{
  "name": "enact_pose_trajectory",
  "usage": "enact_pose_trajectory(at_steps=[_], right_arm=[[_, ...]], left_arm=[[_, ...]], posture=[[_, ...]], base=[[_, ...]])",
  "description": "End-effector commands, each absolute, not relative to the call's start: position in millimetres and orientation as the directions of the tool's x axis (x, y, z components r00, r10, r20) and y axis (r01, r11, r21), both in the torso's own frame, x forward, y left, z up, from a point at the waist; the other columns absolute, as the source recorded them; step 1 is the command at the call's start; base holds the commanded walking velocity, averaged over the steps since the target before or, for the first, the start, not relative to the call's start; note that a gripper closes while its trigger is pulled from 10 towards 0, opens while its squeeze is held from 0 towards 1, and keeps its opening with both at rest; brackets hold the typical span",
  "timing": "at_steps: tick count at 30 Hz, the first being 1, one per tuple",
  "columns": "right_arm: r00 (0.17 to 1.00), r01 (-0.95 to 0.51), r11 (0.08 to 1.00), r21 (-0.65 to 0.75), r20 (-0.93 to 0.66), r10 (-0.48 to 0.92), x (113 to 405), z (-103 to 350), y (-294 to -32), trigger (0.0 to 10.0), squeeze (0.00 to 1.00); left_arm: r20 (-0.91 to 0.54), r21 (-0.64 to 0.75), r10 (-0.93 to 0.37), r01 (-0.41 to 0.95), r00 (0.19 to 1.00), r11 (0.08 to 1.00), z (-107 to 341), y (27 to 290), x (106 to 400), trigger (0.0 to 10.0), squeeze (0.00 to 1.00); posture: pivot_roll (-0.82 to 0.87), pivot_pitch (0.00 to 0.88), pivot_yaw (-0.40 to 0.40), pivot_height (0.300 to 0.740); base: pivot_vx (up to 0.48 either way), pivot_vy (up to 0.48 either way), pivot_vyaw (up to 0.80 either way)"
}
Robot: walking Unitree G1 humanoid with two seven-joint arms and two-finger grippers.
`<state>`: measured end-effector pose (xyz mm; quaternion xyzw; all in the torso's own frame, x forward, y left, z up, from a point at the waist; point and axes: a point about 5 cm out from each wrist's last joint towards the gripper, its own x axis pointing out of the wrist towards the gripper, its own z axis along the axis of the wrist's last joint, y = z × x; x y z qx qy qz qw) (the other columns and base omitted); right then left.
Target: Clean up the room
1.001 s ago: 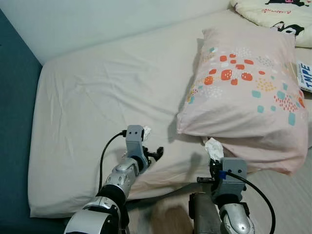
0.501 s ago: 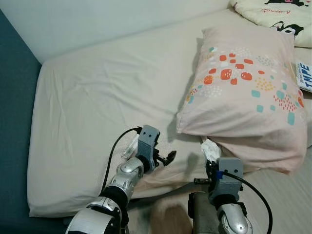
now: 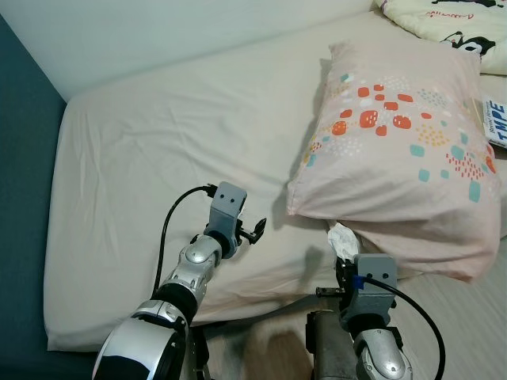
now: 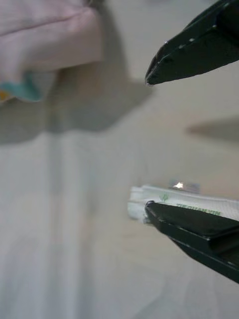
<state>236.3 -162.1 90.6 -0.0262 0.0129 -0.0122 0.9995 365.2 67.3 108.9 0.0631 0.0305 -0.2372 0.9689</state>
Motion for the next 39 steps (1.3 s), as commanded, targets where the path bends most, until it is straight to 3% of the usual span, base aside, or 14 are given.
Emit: enact_pose_trajectory(at_steps=[1,13,14,15,22,32,33,34,35,37,38,39], right_arm=[[0.999,0.003,0.999,-0.033,-0.051,-0.005,232.9,86.7,-157.0,10.0,0.00],[0.999,0.009,0.999,-0.036,-0.046,-0.011,232.0,89.2,-159.2,10.0,0.00],[0.999,0.010,0.999,-0.036,-0.048,-0.012,231.1,88.9,-159.4,10.0,0.00],[0.999,0.011,0.999,-0.035,-0.050,-0.012,230.3,88.5,-159.5,10.0,0.00],[0.998,0.011,0.999,-0.032,-0.058,-0.013,228.7,87.0,-159.4,10.0,0.00],[0.998,0.011,0.999,-0.031,-0.057,-0.013,230.0,87.4,-159.2,10.0,0.00],[0.998,0.012,0.999,-0.031,-0.057,-0.014,230.3,87.5,-159.4,10.0,0.00],[0.998,0.012,0.999,-0.031,-0.057,-0.014,230.3,87.5,-159.4,10.0,0.00],[0.998,0.012,0.999,-0.032,-0.056,-0.014,230.8,87.6,-159.7,10.0,0.00],[0.998,0.012,0.999,-0.032,-0.056,-0.014,230.8,87.6,-159.7,10.0,0.00],[0.998,0.012,0.999,-0.032,-0.056,-0.014,231.4,87.7,-160.1,10.0,0.00],[0.998,0.012,0.999,-0.032,-0.056,-0.014,232.3,87.6,-160.1,10.0,0.00]], left_arm=[[-0.169,0.182,-0.427,0.454,0.888,0.872,94.6,78.5,361.8,10.0,1.00],[-0.238,0.305,-0.341,0.403,0.909,0.863,86.1,90.3,362.0,10.0,1.00],[-0.259,0.321,-0.315,0.389,0.913,0.863,83.9,92.7,362.2,10.0,0.15],[-0.283,0.332,-0.297,0.384,0.912,0.862,81.4,94.7,362.0,10.0,0.00],[-0.408,0.299,-0.272,0.409,0.871,0.862,65.1,99.1,355.4,10.0,0.00],[-0.468,0.250,-0.231,0.379,0.853,0.891,56.7,106.2,352.0,10.0,0.00],[-0.467,0.233,-0.228,0.368,0.854,0.900,57.4,106.9,352.6,9.4,0.00],[-0.467,0.233,-0.228,0.368,0.854,0.900,57.4,106.9,352.6,9.4,0.00],[-0.467,0.220,-0.227,0.360,0.855,0.906,58.0,107.3,353.1,3.1,0.00],[-0.467,0.220,-0.227,0.360,0.855,0.906,58.0,107.3,353.1,3.1,0.00],[-0.468,0.209,-0.227,0.356,0.854,0.911,58.6,107.7,353.6,0.0,0.00],[-0.470,0.198,-0.224,0.349,0.854,0.916,59.1,108.9,354.1,0.0,0.00]], posture=[[-0.15,0.296,0.148,0.597],[-0.16,0.306,0.153,0.597],[-0.16,0.308,0.154,0.597],[-0.16,0.310,0.156,0.597],[-0.16,0.311,0.160,0.597],[-0.16,0.307,0.159,0.597],[-0.16,0.304,0.158,0.597],[-0.16,0.304,0.158,0.597],[-0.16,0.299,0.156,0.597],[-0.16,0.299,0.156,0.597],[-0.16,0.297,0.155,0.597],[-0.15,0.291,0.151,0.597]], base=[[0.000,0.000,0.00],[0.000,0.000,0.00],[0.000,0.000,0.00],[0.000,0.000,0.00],[0.000,0.000,0.00],[0.000,0.000,0.00],[0.000,0.000,0.00],[0.000,0.000,0.00],[0.000,0.000,0.00],[0.000,0.000,0.00],[0.000,0.000,0.00],[0.000,0.000,0.00]])
